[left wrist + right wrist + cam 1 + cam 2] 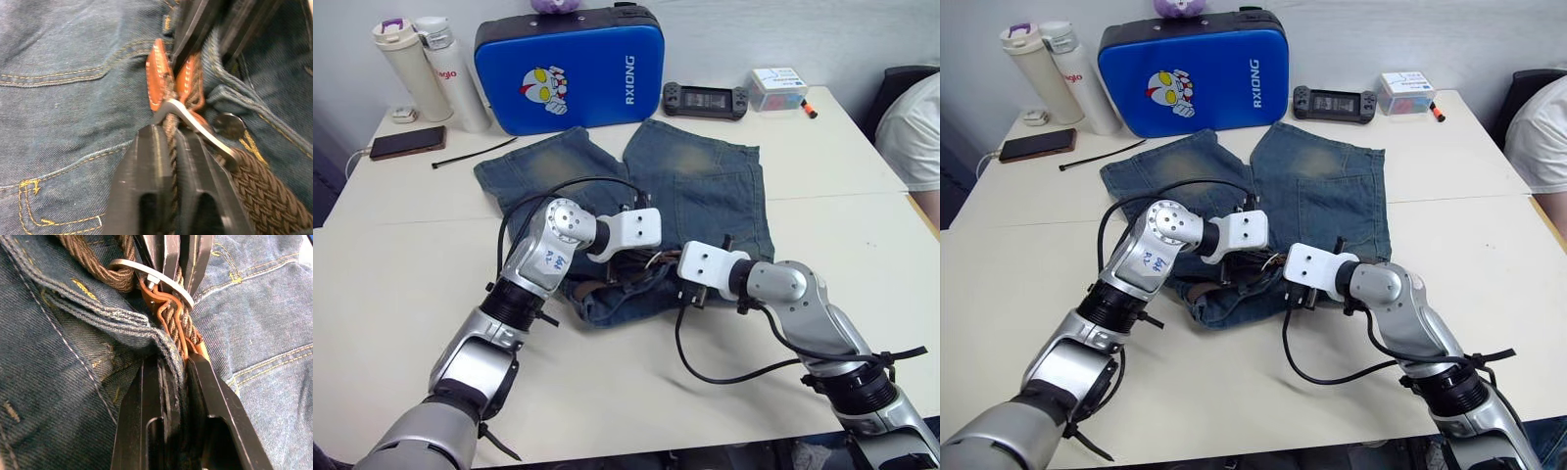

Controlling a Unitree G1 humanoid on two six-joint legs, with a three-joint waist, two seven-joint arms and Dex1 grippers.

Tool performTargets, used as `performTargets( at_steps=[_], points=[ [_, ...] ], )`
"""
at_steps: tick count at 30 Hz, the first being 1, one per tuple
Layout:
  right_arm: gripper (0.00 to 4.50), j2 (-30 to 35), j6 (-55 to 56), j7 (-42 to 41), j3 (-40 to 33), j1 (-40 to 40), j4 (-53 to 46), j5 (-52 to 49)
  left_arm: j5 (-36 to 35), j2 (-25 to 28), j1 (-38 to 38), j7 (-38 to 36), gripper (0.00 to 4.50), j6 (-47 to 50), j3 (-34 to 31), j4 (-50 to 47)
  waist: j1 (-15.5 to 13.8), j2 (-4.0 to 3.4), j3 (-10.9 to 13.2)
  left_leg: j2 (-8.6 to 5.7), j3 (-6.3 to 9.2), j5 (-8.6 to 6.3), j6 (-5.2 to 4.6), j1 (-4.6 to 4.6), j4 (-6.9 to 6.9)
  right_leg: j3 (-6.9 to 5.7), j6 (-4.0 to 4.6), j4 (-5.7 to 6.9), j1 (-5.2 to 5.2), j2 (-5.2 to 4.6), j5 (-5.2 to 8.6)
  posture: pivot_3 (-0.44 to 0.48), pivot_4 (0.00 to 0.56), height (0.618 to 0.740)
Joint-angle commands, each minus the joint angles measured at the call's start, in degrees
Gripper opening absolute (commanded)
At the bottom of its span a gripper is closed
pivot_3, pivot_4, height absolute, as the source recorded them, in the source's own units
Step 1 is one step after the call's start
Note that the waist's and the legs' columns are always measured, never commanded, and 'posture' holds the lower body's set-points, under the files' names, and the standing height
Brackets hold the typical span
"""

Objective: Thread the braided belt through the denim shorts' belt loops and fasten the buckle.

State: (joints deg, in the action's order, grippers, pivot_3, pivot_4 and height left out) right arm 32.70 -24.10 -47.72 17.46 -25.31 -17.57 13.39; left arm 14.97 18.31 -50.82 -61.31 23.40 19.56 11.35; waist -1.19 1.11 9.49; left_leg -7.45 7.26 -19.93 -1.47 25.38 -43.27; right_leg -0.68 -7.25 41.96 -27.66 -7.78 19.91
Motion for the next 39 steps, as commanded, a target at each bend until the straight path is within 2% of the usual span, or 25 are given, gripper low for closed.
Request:
performTargets(
  at_steps=[1, 2, 6, 7, 18, 24, 35, 39],
  points=[
    [0.00, -2.46, 2.63, -0.33, 2.01, -1.40, -4.01, -1.84, -5.33, -0.37, -0.99, -5.68, 2.47, 1.51, 1.72, -6.47, 0.09, 0.00, 0.00, 0.00, 0.00, 0.00, 0.00, 0.00, 0.01, 0.00, 0.00, 0.00, -0.01, 0.00, 0.00, 0.000, 0.150, 0.664],
    [0.00, -2.45, 2.70, -0.43, 1.91, -1.32, -4.00, -1.79, -5.34, 0.62, -0.95, -6.48, 2.71, 1.89, 1.48, -7.08, 0.34, 0.00, 0.00, 0.02, 0.00, 0.00, 0.00, 0.00, 0.01, 0.00, 0.00, 0.01, -0.02, 0.02, 0.00, 0.000, 0.150, 0.664],
    [0.00, -2.33, 2.83, -0.69, 1.71, -1.15, -3.97, -1.81, -5.71, 4.78, -1.40, -8.68, 4.33, 3.85, -0.25, -9.24, 1.19, -0.01, 0.00, 0.06, 0.01, 0.00, 0.00, -0.01, 0.06, -0.01, 0.00, 0.00, -0.05, 0.05, 0.00, 0.000, 0.150, 0.664],
    [0.00, -2.34, 2.82, -0.71, 1.75, -1.19, -3.94, -1.83, -5.63, 5.99, -1.55, -9.19, 4.48, 4.13, -0.42, -9.74, 1.32, -0.01, 0.00, 0.06, 0.02, 0.00, 0.00, -0.02, 0.08, -0.01, 0.00, 0.00, -0.05, 0.05, 0.00, 0.000, 0.150, 0.664],
    [0.00, -2.26, 2.44, -0.58, 2.20, -0.84, -3.65, -1.90, -6.49, 15.59, -1.30, -13.92, 4.48, 5.19, -0.62, -16.01, 1.41, -0.01, 0.00, 0.07, 0.03, 0.00, 0.01, -0.01, 0.09, 0.01, 0.03, -0.02, -0.09, 0.08, 0.01, 0.000, 0.150, 0.664],
    [0.00, -2.03, 2.18, -0.55, 2.15, -0.40, -3.88, -1.81, -5.38, 19.63, -2.41, -14.02, 4.48, 4.70, -1.28, -15.44, 1.41, -0.01, 0.00, 0.07, 0.03, 0.00, 0.01, -0.01, 0.09, 0.01, 0.03, -0.02, -0.09, 0.07, 0.01, 0.000, 0.150, 0.664],
    [0.00, -2.07, 1.93, -0.51, 2.25, -0.50, -3.85, -1.94, -4.19, 21.46, -2.05, -11.42, 4.48, 4.36, -0.69, -13.38, 1.40, -0.01, 0.00, 0.07, 0.03, 0.00, 0.01, -0.01, 0.09, 0.01, 0.03, -0.01, -0.09, 0.08, 0.02, 0.000, 0.150, 0.664],
    [0.00, -1.99, 1.67, -0.55, 2.22, -0.26, -4.21, -2.01, -5.79, 21.82, -2.29, -11.56, 4.48, 6.23, -2.00, -13.66, 1.40, -0.01, 0.00, 0.07, 0.03, 0.00, 0.01, -0.01, 0.09, 0.01, 0.03, -0.01, -0.09, 0.07, 0.02, 0.000, 0.150, 0.664]
  ],
)
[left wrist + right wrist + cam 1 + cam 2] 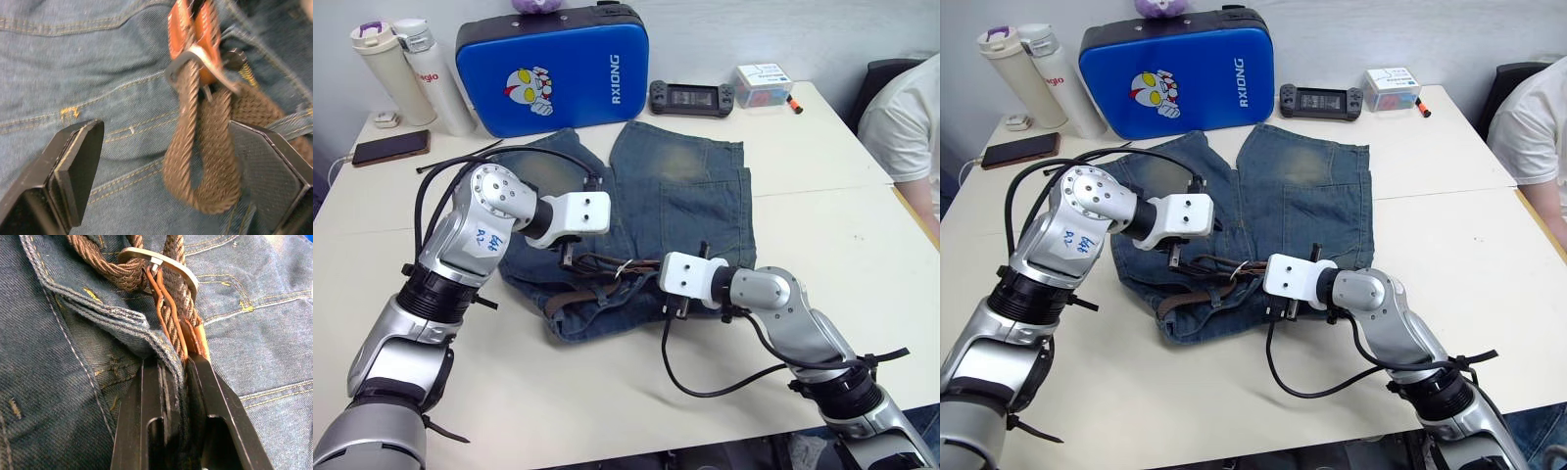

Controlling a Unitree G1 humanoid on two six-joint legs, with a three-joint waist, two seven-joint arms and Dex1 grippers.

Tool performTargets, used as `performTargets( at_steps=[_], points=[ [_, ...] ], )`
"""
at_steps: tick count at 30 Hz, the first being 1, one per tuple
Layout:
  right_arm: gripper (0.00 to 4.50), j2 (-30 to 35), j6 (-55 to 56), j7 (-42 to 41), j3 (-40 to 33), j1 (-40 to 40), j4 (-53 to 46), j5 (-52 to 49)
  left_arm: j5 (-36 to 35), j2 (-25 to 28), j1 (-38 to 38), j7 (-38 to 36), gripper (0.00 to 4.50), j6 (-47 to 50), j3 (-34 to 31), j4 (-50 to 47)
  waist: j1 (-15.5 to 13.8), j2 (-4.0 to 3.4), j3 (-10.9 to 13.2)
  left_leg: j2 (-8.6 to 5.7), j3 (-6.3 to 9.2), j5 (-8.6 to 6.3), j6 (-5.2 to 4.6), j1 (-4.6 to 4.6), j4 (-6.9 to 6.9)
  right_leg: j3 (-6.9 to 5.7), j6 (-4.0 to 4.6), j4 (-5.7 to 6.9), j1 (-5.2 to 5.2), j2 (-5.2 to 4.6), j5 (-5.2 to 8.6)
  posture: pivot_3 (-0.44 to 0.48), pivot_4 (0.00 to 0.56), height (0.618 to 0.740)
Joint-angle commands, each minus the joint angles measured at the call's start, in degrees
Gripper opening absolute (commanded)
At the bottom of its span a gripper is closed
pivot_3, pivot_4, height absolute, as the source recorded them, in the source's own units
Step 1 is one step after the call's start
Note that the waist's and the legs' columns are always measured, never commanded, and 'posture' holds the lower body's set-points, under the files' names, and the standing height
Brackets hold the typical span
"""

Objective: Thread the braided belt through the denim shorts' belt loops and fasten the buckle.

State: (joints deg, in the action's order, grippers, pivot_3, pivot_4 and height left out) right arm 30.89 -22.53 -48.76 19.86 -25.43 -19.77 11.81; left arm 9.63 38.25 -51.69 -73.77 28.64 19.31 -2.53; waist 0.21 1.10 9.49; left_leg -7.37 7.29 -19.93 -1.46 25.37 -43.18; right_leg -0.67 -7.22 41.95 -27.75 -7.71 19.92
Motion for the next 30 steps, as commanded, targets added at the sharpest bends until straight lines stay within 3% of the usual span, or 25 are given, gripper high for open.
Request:
performTargets(
  at_steps=[1, 13, 16, 18, 20, 25, 30],
  points=[
    [0.00, -0.17, 0.07, 0.50, -0.20, -0.08, -2.05, -0.44, -1.11, 1.87, -1.39, 0.76, 4.48, 1.74, -2.15, 0.13, 0.01, 0.00, 0.00, 0.00, 0.00, 0.00, 0.00, 0.00, 0.00, 0.00, 0.00, 0.00, 0.00, 0.00, 0.00, 0.000, 0.150, 0.664],
    [0.00, -0.46, 0.09, 0.50, 0.13, -0.30, -1.82, -0.46, 0.40, 2.73, 1.32, 3.60, 4.48, 1.04, -0.49, 0.22, 0.02, 0.00, 0.00, 0.00, 0.00, 0.00, 0.00, 0.00, 0.00, 0.00, 0.00, 0.00, -0.01, 0.00, 0.00, 0.000, 0.150, 0.664],
    [0.00, -0.45, -0.02, 0.53, 0.10, -0.24, -1.99, -0.43, 0.75, 1.89, 1.76, 5.01, 3.78, 0.85, -0.31, 0.00, 0.01, 0.00, 0.00, 0.00, 0.01, 0.00, 0.00, 0.00, 0.00, 0.00, 0.00, 0.00, -0.01, 0.00, 0.00, 0.000, 0.150, 0.664],
    [0.00, -0.44, -0.09, 0.55, 0.12, -0.15, -2.12, -0.39, 0.70, 1.03, 1.69, 6.34, 2.74, 0.79, -0.35, -0.09, 0.01, 0.00, 0.00, 0.00, 0.00, 0.00, 0.00, 0.00, 0.00, 0.00, 0.00, 0.00, -0.01, 0.00, 0.00, 0.000, 0.150, 0.664],
    [0.00, -0.42, -0.17, 0.54, 0.14, -0.11, -2.19, -0.35, -0.09, -0.05, 1.53, 6.75, 2.17, 1.51, -0.36, -0.81, 0.01, 0.00, 0.00, 0.00, 0.00, 0.00, 0.00, 0.00, 0.00, 0.00, 0.00, 0.01, 0.00, 0.00, 0.00, 0.000, 0.150, 0.664],
    [0.00, -0.40, -0.20, 0.56, 0.17, -0.17, -2.23, -0.31, -0.57, -1.71, 2.06, 7.27, 0.12, 2.24, 0.95, -2.73, 0.01, 0.00, 0.00, 0.00, 0.00, 0.00, 0.00, 0.00, -0.01, 0.00, 0.00, 0.01, 0.00, 0.00, 0.00, 0.000, 0.150, 0.664],
    [0.00, -0.40, -0.18, 0.51, 0.17, -0.38, -2.29, -0.33, -0.67, -3.93, 2.40, 7.45, 0.06, 2.66, 3.35, -3.66, -0.03, 0.00, 0.00, -0.01, 0.00, 0.00, 0.00, 0.01, -0.01, 0.00, 0.00, 0.01, 0.00, -0.01, 0.00, 0.000, 0.150, 0.664]
  ],
)
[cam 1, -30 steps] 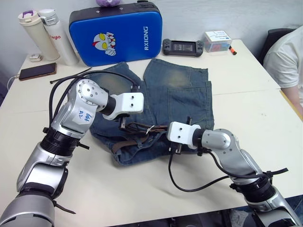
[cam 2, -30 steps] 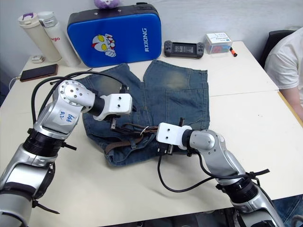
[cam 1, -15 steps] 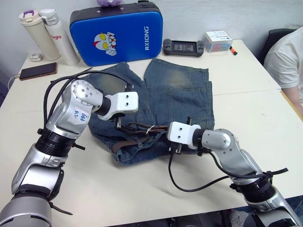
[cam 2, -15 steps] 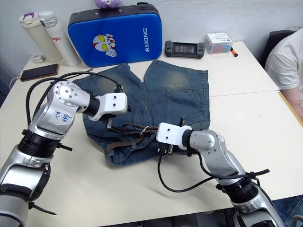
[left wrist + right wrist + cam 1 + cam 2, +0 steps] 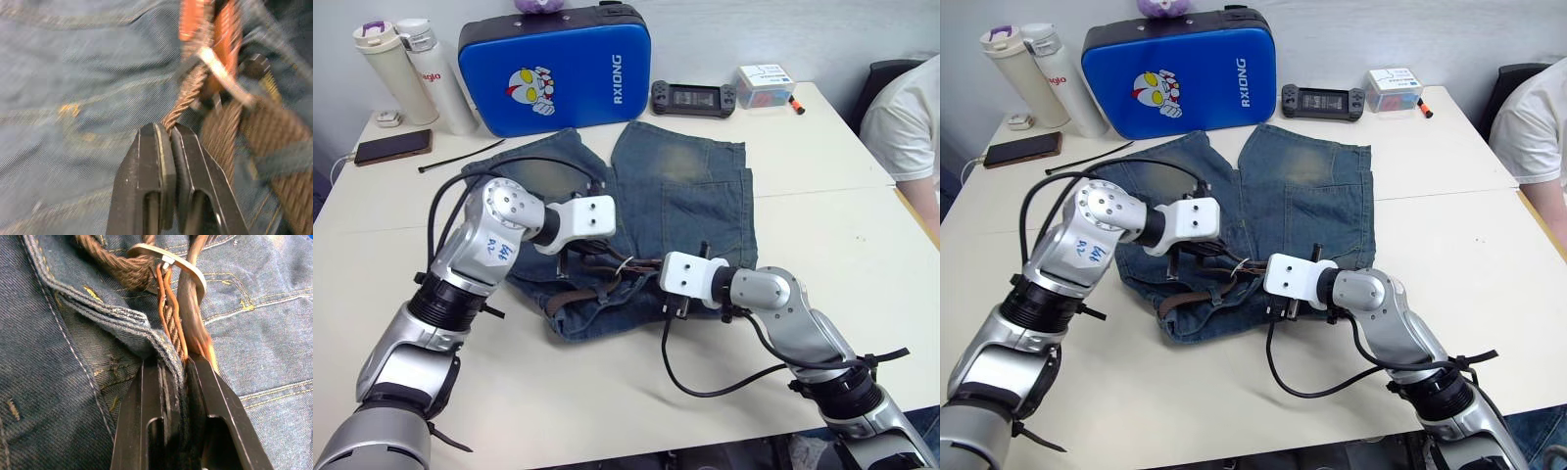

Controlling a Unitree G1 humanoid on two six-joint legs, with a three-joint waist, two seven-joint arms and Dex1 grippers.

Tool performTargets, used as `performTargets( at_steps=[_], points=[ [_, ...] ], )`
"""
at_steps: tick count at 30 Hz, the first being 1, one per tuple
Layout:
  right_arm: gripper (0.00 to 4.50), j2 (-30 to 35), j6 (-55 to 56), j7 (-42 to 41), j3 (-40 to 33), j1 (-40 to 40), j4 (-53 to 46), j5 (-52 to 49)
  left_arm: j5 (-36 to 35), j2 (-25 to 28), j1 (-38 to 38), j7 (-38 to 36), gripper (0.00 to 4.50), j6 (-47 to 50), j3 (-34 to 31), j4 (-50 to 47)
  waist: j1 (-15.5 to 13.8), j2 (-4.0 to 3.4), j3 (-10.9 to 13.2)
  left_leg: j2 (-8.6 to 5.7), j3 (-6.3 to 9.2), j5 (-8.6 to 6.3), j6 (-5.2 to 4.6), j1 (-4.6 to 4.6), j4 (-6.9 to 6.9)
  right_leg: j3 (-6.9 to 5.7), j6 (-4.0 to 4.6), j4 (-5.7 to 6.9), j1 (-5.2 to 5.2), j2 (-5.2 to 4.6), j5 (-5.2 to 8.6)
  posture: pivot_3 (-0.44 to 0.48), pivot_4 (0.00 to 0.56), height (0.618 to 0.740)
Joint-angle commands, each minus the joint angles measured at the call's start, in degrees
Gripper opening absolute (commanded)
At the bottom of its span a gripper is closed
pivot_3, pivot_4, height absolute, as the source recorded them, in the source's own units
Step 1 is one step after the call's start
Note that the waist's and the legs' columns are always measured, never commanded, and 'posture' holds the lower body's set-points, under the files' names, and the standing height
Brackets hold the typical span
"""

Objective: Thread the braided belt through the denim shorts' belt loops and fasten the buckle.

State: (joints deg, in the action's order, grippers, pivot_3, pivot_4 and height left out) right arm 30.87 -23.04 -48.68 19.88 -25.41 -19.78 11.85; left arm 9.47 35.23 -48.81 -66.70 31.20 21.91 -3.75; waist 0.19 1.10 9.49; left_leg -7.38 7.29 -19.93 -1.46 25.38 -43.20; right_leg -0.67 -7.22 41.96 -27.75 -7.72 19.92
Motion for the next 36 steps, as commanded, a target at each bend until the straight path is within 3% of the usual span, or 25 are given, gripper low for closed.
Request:
performTargets(
  at_steps=[1, 12, 13, 17, 22, 29, 36],
  points=[
    [0.00, -0.37, 0.31, 0.43, 0.12, -0.43, -2.32, -0.38, -0.48, -1.31, -0.54, 0.50, 0.06, 0.24, 1.09, -2.48, -0.01, 0.00, 0.00, 0.00, 0.00, 0.00, 0.00, 0.00, 0.00, 0.00, 0.00, 0.00, 0.00, 0.00, 0.00, 0.000, 0.150, 0.664],
    [0.00, -0.34, -0.13, 0.42, 0.19, -0.36, -2.45, -0.43, -3.00, -4.91, -2.14, 1.89, 0.06, 3.99, -0.27, -1.82, -0.09, 0.00, 0.00, 0.00, 0.00, 0.00, 0.00, 0.00, -0.01, 0.00, 0.00, 0.00, 0.01, 0.00, 0.00, 0.000, 0.150, 0.664],
    [0.00, -0.28, -0.10, 0.39, 0.18, -0.34, -2.45, -0.45, -4.17, -4.91, -2.12, 1.28, 0.83, 5.49, -1.05, -2.38, -0.07, 0.00, 0.00, -0.01, 0.00, 0.00, 0.00, 0.00, -0.01, 0.01, 0.00, 0.00, 0.01, 0.00, 0.00, 0.000, 0.150, 0.664],
    [0.00, 0.56, 0.20, -0.41, -0.03, -0.57, -2.05, -0.65, -9.13, -0.29, -2.71, -3.55, 2.29, 12.27, -4.71, -5.44, 0.09, 0.00, 0.00, 0.01, 0.00, 0.00, 0.00, 0.00, 0.00, 0.01, 0.00, 0.00, -0.01, 0.01, 0.00, 0.000, 0.150, 0.664],
    [0.00, 2.43, 1.54, -2.32, -0.16, -0.53, -2.06, -1.11, -17.16, 4.43, -5.88, -5.67, 4.45, 20.59, -11.54, -6.70, 0.07, 0.00, 0.00, 0.01, 0.01, 0.00, 0.00, -0.01, 0.02, 0.04, 0.01, 0.03, -0.04, 0.02, 0.01, 0.000, 0.150, 0.664],
    [0.00, 4.71, 0.97, -7.21, -2.01, -0.85, -4.32, -6.53, -23.09, 10.78, -5.16, -5.70, 4.45, 24.75, -14.09, -8.55, -0.04, 0.00, 0.00, 0.00, 0.03, 0.00, 0.00, -0.01, 0.00, 0.03, 0.01, 0.01, 0.00, 0.00, 0.01, 0.000, 0.150, 0.664],
    [3.10, 9.75, -1.86, -13.82, -5.14, -1.77, -9.20, -13.99, -26.20, 13.57, -1.70, -4.52, 4.50, 24.18, -13.46, -10.99, -0.05, 0.00, 0.00, 0.00, 0.02, -0.01, 0.00, 0.00, 0.00, 0.05, 0.01, -0.03, 0.02, 0.00, 0.01, 0.000, 0.150, 0.664]
  ],
)
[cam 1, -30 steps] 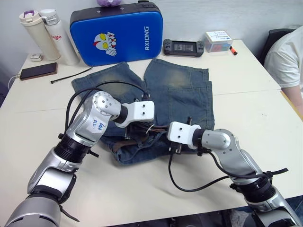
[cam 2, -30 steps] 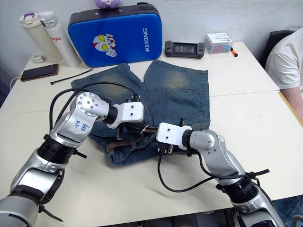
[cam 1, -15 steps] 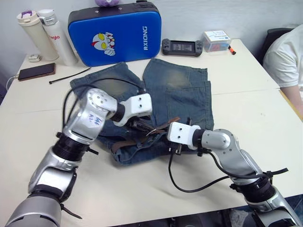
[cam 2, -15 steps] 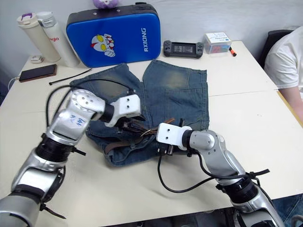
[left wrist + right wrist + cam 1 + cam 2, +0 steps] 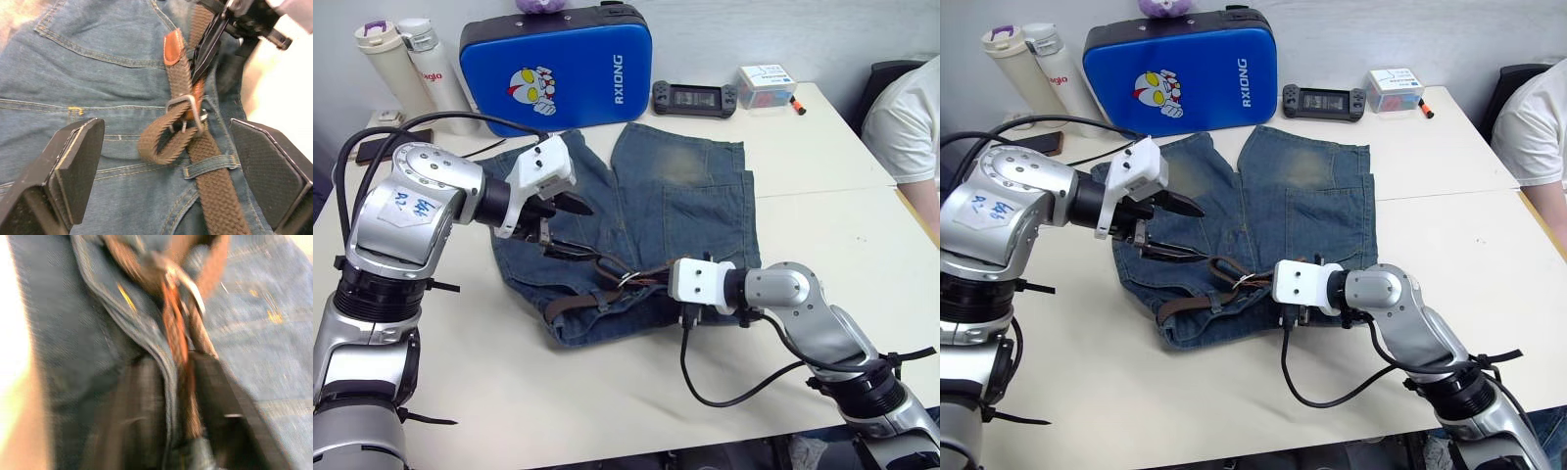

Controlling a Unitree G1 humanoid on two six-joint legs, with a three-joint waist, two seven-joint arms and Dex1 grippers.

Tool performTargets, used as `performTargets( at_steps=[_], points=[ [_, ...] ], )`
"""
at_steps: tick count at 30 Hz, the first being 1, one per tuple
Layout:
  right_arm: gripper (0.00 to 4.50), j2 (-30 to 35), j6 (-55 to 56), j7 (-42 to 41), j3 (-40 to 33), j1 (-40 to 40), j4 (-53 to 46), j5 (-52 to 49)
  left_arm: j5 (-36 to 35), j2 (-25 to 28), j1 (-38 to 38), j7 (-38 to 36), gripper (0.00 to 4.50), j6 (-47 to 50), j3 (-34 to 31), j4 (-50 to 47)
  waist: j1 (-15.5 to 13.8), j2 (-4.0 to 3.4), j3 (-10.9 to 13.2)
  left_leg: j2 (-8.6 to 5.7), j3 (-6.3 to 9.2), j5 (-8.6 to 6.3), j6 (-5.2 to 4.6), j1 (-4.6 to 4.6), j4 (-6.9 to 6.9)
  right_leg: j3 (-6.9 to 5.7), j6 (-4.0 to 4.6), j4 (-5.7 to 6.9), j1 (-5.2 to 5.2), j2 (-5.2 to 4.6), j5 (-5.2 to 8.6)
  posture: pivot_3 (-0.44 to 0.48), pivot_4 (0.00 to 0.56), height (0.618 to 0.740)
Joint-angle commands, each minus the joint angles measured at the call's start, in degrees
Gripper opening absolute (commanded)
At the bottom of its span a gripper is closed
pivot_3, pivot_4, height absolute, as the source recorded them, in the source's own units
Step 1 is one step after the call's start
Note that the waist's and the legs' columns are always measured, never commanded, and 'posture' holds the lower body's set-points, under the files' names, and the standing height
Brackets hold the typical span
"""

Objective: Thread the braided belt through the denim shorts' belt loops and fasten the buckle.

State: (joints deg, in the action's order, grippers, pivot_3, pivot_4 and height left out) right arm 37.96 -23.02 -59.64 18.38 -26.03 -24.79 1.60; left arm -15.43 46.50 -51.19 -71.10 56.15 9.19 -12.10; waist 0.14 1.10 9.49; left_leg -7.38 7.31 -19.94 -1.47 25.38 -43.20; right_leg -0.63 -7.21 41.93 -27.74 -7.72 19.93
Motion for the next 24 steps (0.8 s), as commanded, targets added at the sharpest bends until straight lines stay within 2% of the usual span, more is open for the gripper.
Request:
performTargets(
  at_steps=[1, 2, 3, 8, 11, 14, 16, 18, 20, 24],
  points=[
    [3.65, 3.67, -2.80, -3.66, -4.15, -1.18, -4.86, -4.79, -1.54, 2.88, 1.15, -0.14, 4.50, -1.13, -0.76, -2.79, -0.03, 0.00, 0.00, 0.00, 0.00, 0.00, 0.00, 0.00, -0.01, -0.01, 0.00, 0.01, 0.00, 0.00, 0.00, 0.000, 0.150, 0.664],
    [4.20, 4.80, -3.03, -4.40, -5.09, -1.04, -5.48, -5.94, -1.90, 3.69, 1.72, -0.30, 4.50, -1.12, -0.83, -2.92, -0.07, 0.00, 0.00, 0.01, 0.01, 0.00, 0.00, 0.00, 0.00, -0.01, 0.00, 0.00, 0.00, 0.00, 0.00, 0.000, 0.150, 0.664],
    [4.43, 5.17, -5.41, -4.87, -6.75, -1.16, -6.32, -8.62, -2.37, 4.47, 2.29, -0.45, 4.50, -0.98, -0.96, -3.07, -0.08, 0.00, 0.00, 0.01, 0.01, 0.00, 0.00, 0.00, 0.00, -0.02, 0.00, 0.00, 0.01, 0.00, 0.00, 0.000, 0.150, 0.664],
    [4.43, 7.87, -19.57, -7.42, -14.89, -3.56, -10.06, -23.26, -5.66, 7.83, 5.15, -1.69, 4.50, 0.13, -1.55, -4.97, -0.09, -0.01, 0.01, 0.03, 0.01, -0.01, -0.01, 0.00, 0.00, -0.01, 0.01, -0.06, 0.04, -0.02, 0.00, 0.000, 0.150, 0.664],
    [4.50, 9.27, -23.95, -6.81, -17.52, -5.17, -9.95, -27.67, -6.40, 7.82, 6.99, -0.53, 3.81, 0.20, -0.77, -5.81, -0.27, -0.01, 0.00, 0.03, 0.04, -0.02, -0.01, -0.01, 0.00, -0.03, 0.01, -0.11, 0.08, -0.04, 0.00, 0.000, 0.150, 0.664],
    [4.50, 10.25, -24.87, -5.24, -18.62, -6.30, -8.92, -28.75, -4.43, 6.93, 8.63, 1.78, 2.60, -1.85, 2.22, -6.01, -0.43, 0.00, 0.00, 0.02, 0.04, -0.03, -0.03, -0.01, 0.00, -0.03, 0.01, -0.12, 0.11, -0.07, 0.00, 0.000, 0.150, 0.664],
    [4.50, 10.59, -25.01, -4.04, -18.71, -6.57, -8.77, -28.92, -4.26, 5.70, 9.65, 3.02, 1.51, -2.38, 3.49, -6.19, -0.56, 0.00, 0.00, 0.01, 0.02, -0.04, -0.04, -0.01, 0.00, -0.03, 0.01, -0.12, 0.11, -0.09, 0.00, 0.000, 0.150, 0.664],
    [4.50, 10.78, -25.12, -3.03, -18.85, -6.69, -8.63, -29.25, -5.31, 3.83, 10.95, 4.15, 0.70, -1.76, 3.77, -6.17, -0.77, 0.00, 0.00, 0.01, 0.00, -0.04, -0.04, -0.01, 0.01, -0.03, 0.01, -0.13, 0.12, -0.10, 0.00, 0.000, 0.150, 0.664],
    [4.50, 11.36, -25.08, -2.35, -19.02, -6.65, -8.27, -29.34, -5.09, 3.66, 13.01, 4.06, 0.09, -2.60, 5.31, -7.18, -0.86, 0.00, 0.00, 0.02, -0.02, -0.04, -0.05, -0.01, -0.01, -0.02, 0.01, -0.11, 0.11, -0.10, 0.00, 0.000, 0.150, 0.664],
    [4.50, 13.09, -25.51, -1.36, -19.31, -7.18, -8.51, -29.80, -1.24, 4.48, 16.99, 5.12, 0.09, -6.98, 9.68, -7.90, -1.05, 0.00, 0.00, 0.02, -0.05, -0.05, -0.05, -0.03, 0.00, 0.00, 0.01, -0.12, 0.10, -0.10, 0.00, 0.000, 0.150, 0.664]
  ],
)
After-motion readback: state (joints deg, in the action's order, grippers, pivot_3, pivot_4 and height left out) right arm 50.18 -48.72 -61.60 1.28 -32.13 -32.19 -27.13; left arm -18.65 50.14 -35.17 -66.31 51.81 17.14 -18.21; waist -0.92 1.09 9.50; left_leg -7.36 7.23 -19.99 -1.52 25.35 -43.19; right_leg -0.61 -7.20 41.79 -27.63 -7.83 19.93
